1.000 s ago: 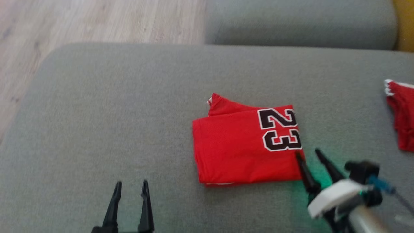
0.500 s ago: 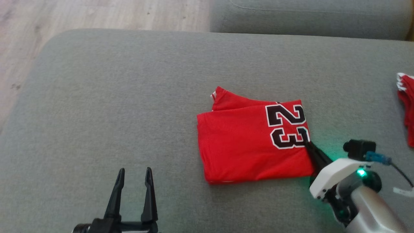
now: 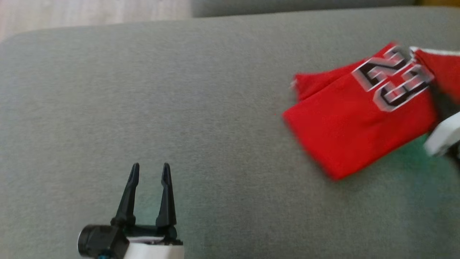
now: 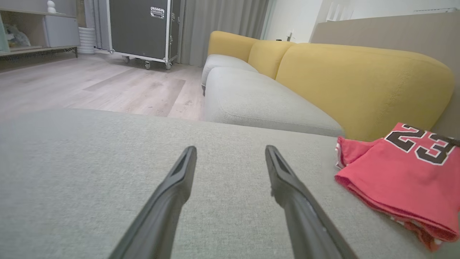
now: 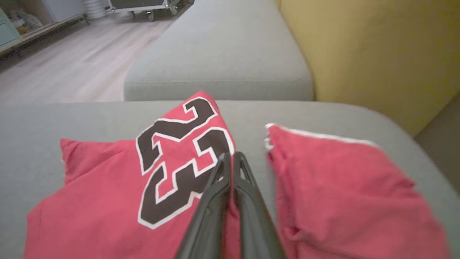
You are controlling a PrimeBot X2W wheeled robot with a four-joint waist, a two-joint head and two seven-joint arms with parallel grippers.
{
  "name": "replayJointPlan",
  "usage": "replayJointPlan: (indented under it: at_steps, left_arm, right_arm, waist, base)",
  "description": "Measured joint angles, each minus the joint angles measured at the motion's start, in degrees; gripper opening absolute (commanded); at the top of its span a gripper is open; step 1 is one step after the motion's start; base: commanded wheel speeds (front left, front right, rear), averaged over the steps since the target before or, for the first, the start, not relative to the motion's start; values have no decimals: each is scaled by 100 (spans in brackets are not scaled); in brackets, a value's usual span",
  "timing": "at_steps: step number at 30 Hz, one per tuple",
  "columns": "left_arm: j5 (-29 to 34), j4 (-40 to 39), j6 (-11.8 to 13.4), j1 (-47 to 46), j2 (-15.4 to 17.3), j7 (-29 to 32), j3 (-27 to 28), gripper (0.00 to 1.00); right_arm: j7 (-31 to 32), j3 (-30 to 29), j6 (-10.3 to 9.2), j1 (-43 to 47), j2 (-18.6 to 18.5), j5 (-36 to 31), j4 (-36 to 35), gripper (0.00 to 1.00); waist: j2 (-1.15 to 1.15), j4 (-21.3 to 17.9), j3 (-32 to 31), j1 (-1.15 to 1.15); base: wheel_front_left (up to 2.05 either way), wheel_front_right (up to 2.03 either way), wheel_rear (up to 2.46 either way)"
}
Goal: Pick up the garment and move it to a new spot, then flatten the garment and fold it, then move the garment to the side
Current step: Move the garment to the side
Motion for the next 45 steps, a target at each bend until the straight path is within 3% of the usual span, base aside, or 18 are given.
replayJointPlan:
  at_steps: [10,11,12,13,15,18,25,32,33,37,40,45]
  left_arm:
    - [-126,3,-82,-337,-3,0,-142,100]
    - [-127,3,-82,-388,-4,0,-148,100]
    - [-137,5,-82,-431,-4,0,-154,100]
    - [-144,13,-83,-472,-4,0,-155,100]
    - [-144,32,-83,-505,-5,0,-133,100]
    - [-144,80,-82,-489,-5,-1,-100,100]
    - [-19,189,-101,-375,-8,-8,-42,100]
    - [119,269,-156,20,-8,-8,18,100]
    - [119,299,-152,151,-8,-8,64,100]
    - [146,318,-148,429,-7,-8,130,100]
    - [177,319,-132,562,-7,-8,174,100]
    - [212,316,-124,697,-4,-8,350,100]
  right_arm:
    - [645,-1328,0,-220,-882,-366,-571,0]
    - [731,-1533,0,-199,-944,-445,-597,6]
    - [823,-1726,0,-172,-967,-542,-633,59]
    - [893,-1880,0,-115,-965,-654,-697,100]
    - [928,-2063,0,112,-865,-853,-882,100]
    - [937,-2169,0,651,-413,-994,-1213,100]
    - [716,-1615,0,1817,734,-1045,-1486,100]
    - [-563,-705,0,2260,1366,-912,-1150,100]
    - [-1062,-497,0,2379,1503,-892,-1057,100]
    - [-1925,-252,0,2622,1730,-1002,-893,100]
    - [-2015,-460,0,2785,2000,-1282,-989,100]
    - [-2017,-977,0,3285,2469,-1962,-1872,100]
  waist:
    - [0,-327,455,0]
    - [0,-340,496,0]
    - [0,-349,529,0]
    - [0,-354,551,0]
    - [0,-349,531,1]
    - [0,-335,415,-1]
    - [0,-251,-25,-2]
    - [0,-57,-577,-2]
    - [0,16,-754,-2]
    - [0,176,-1080,-3]
    - [0,300,-1253,-2]
    - [0,425,-1472,-1]
  base:
    - [0,0,0]
    - [0,0,0]
    - [0,0,0]
    - [0,0,0]
    - [0,0,0]
    - [0,0,0]
    - [0,0,0]
    - [0,0,0]
    - [0,0,0]
    - [0,0,0]
    - [0,0,0]
    - [0,0,0]
